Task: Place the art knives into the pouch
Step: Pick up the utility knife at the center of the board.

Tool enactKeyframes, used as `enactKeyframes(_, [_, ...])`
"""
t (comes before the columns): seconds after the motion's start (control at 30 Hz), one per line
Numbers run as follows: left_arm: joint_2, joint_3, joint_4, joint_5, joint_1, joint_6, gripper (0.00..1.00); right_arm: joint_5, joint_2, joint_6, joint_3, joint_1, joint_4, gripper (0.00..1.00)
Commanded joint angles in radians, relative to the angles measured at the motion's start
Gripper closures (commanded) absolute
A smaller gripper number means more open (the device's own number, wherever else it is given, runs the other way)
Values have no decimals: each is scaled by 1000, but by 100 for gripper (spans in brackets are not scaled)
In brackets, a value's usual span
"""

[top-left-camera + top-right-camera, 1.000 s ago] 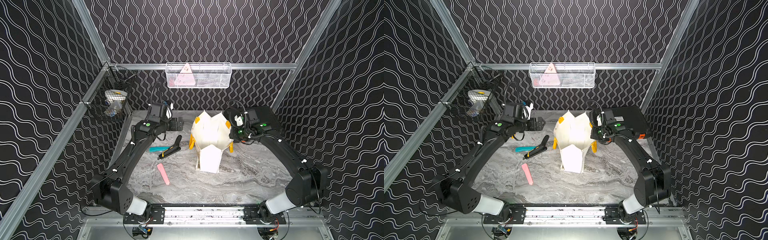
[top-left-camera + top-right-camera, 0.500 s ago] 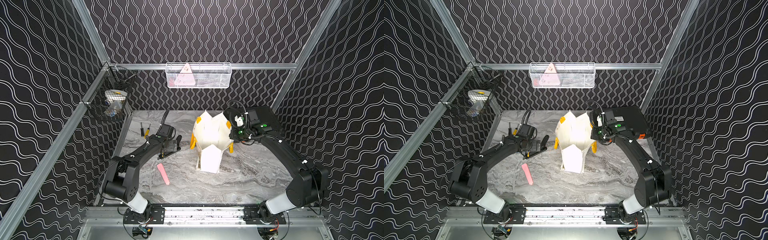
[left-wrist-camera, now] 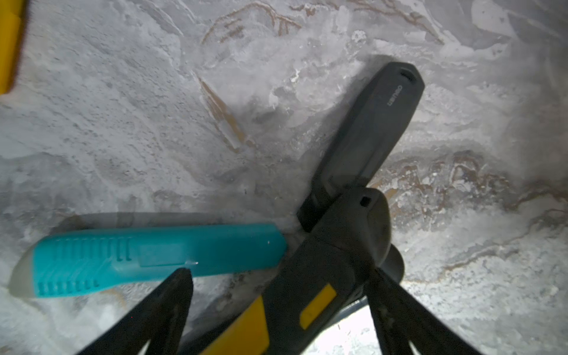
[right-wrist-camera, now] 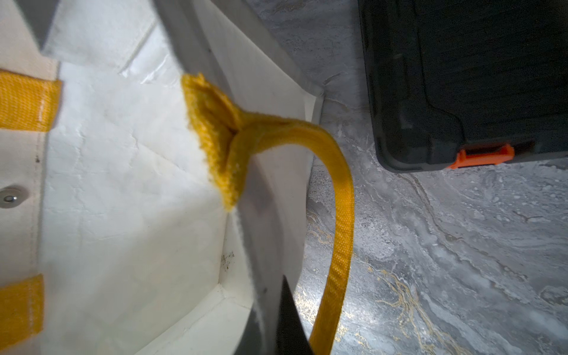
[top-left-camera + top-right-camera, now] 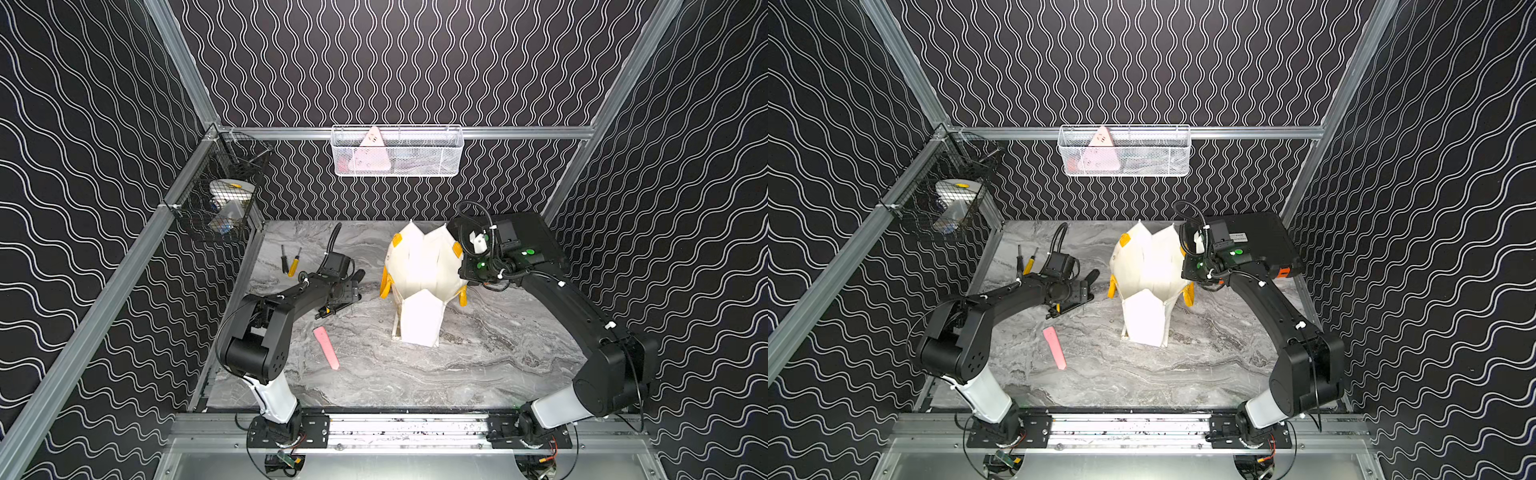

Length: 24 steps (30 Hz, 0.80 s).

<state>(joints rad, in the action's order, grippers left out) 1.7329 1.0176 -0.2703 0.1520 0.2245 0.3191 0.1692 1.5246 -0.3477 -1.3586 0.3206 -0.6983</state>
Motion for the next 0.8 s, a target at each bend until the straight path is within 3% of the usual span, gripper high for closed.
enactKeyframes(0.0, [-15,-16,17,-38,-1,22,9,-2,-3,4,-4,2,19,100])
enactKeyframes(0.17, [-16,-19,21,-73,-2,26,20,-4,0,7,-3,3,19,100])
enactKeyframes(0.33, [-3,-12,17,-101,-1,29,39,-4,3,7,-4,2,20,100])
enactKeyframes(0.77, [33,-13,27,-130,-1,32,57,0,1,6,-3,2,19,100])
